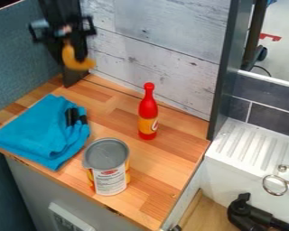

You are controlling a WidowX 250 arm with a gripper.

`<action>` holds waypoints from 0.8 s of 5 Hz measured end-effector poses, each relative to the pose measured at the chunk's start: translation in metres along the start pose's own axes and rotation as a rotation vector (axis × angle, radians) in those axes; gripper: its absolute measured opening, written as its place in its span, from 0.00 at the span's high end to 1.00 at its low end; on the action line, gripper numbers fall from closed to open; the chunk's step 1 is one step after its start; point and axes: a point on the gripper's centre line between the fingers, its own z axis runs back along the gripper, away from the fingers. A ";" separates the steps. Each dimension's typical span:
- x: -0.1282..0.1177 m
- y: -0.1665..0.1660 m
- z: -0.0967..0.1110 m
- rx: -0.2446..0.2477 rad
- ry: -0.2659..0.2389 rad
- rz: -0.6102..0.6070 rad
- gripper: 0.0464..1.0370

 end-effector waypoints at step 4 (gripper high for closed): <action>0.037 -0.027 -0.112 0.005 0.072 0.083 0.56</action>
